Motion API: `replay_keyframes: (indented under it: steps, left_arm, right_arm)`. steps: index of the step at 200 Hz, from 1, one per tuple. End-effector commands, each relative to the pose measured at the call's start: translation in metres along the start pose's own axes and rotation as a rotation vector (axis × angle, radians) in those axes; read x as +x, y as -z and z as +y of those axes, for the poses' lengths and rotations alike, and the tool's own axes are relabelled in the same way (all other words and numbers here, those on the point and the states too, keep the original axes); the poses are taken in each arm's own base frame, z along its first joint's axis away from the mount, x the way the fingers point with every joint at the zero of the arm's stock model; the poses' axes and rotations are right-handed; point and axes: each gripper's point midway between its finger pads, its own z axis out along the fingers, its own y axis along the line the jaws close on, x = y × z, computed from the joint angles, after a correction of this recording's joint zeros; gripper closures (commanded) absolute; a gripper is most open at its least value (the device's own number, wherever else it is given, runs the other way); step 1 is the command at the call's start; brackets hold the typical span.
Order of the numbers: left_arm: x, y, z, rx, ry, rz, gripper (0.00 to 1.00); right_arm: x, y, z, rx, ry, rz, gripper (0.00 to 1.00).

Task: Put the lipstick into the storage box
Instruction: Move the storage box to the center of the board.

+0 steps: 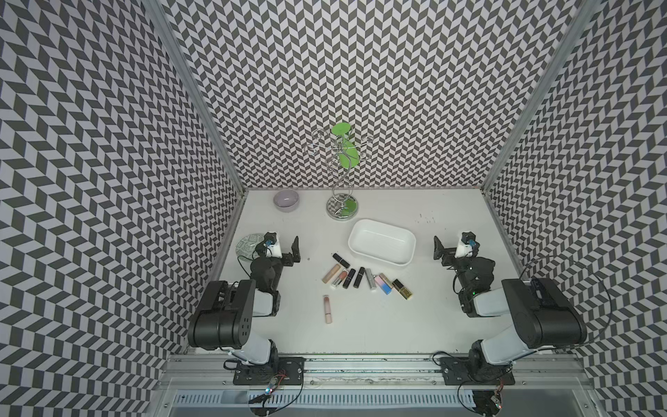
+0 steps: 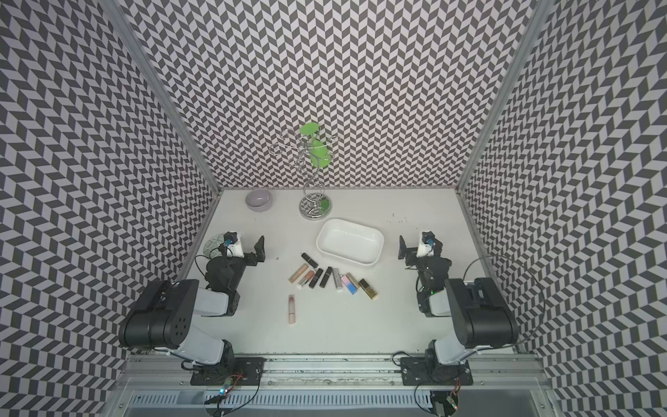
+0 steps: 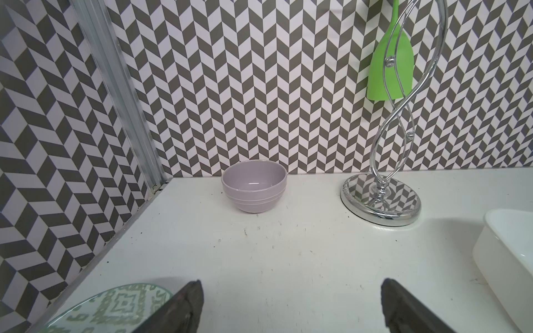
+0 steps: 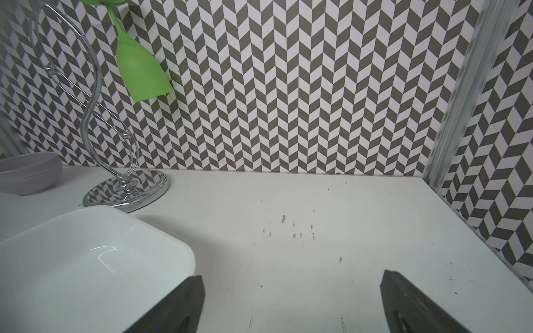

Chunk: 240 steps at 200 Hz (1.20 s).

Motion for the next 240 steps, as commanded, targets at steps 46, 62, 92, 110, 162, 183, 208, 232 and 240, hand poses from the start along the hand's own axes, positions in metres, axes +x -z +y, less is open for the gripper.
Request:
replay_keyframes:
  steps: [46,62,92,110,162,183,208,232,240]
  left_arm:
    - [-0.001,-0.001,0.0,0.007,-0.012,-0.011,0.01]
    - [-0.002,-0.001,0.001,0.008,-0.012,-0.015,0.01]
    - [-0.002,-0.001,0.001,0.008,-0.012,-0.02,0.01]
    - [-0.002,-0.001,0.001,0.008,-0.011,-0.019,0.01]
    - [-0.002,0.0,0.001,0.011,-0.01,-0.017,0.01]
    - [-0.005,-0.008,0.013,-0.054,0.017,0.006,0.01]
    - [-0.008,-0.043,0.029,-0.087,0.068,0.161,0.01]
    - [-0.023,-0.072,0.055,-0.193,0.182,0.324,0.01]
    - [-0.035,-0.075,0.053,-0.174,0.205,0.31,0.01]
  right_arm:
    - [-0.01,0.0,-0.002,0.001,0.003,-0.042,0.0]
    - [-0.01,0.0,-0.002,0.002,0.003,-0.043,0.01]
    - [-0.01,0.0,-0.002,0.002,0.002,-0.044,0.01]
    - [-0.011,0.0,-0.002,0.001,0.003,-0.044,0.0]
    - [-0.015,0.0,-0.021,0.114,-0.041,-0.044,0.01]
    - [-0.021,-0.008,-0.024,0.13,-0.067,0.017,0.0]
    - [-0.015,-0.032,-0.04,0.238,-0.23,0.239,0.01]
    - [-0.022,-0.051,-0.03,0.192,-0.305,0.353,0.0]
    - [-0.027,-0.055,-0.023,0.153,-0.312,0.386,0.0]
